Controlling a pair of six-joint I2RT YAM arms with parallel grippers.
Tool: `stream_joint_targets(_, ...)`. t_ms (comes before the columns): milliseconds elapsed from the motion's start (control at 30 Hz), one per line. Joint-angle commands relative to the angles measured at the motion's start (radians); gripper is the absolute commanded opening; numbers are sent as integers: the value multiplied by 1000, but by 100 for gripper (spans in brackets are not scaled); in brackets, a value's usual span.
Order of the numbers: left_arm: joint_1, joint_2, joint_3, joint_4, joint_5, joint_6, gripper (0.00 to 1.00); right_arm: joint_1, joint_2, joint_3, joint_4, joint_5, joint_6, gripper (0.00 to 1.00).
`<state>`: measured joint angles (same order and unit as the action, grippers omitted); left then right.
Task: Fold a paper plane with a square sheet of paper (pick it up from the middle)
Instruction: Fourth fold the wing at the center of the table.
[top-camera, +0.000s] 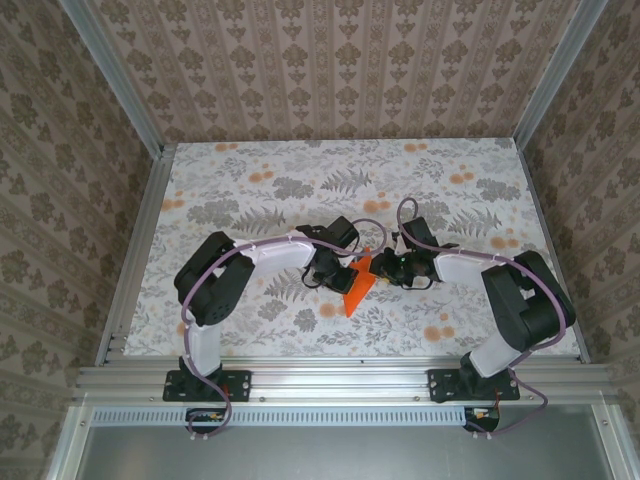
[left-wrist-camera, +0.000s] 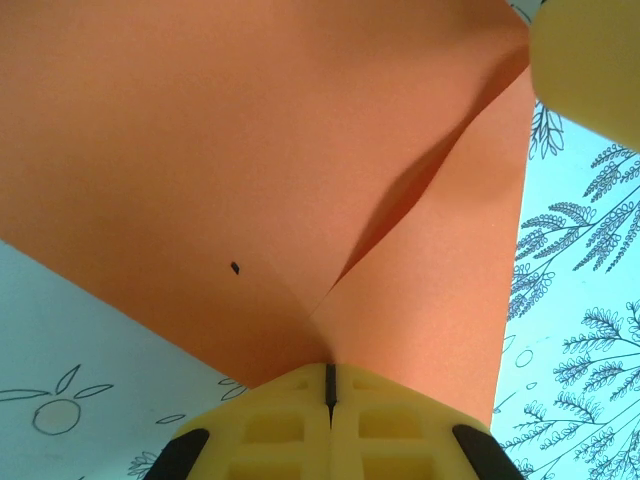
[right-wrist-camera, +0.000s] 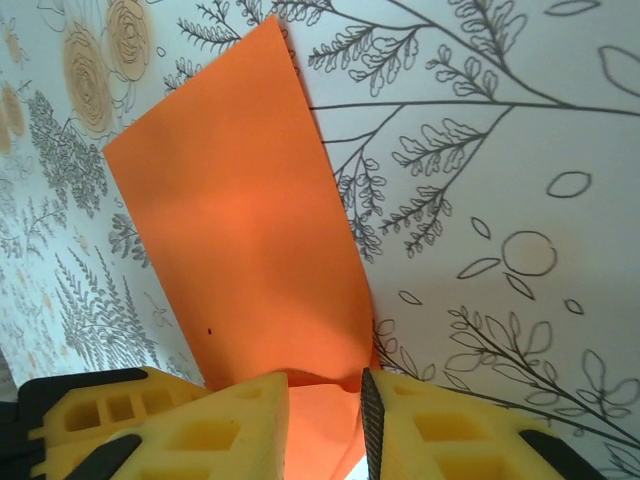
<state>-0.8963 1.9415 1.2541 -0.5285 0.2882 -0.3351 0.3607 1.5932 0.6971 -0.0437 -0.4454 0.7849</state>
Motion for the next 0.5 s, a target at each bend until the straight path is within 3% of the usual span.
stream_joint_targets(0, -4, -7, -14, -50, -21, 27, 0, 5, 23, 12, 33, -47, 9, 27)
stream_joint_targets(467, -3, -13, -17, -47, -23, 28, 0, 6, 15, 7, 0, -27, -5, 29)
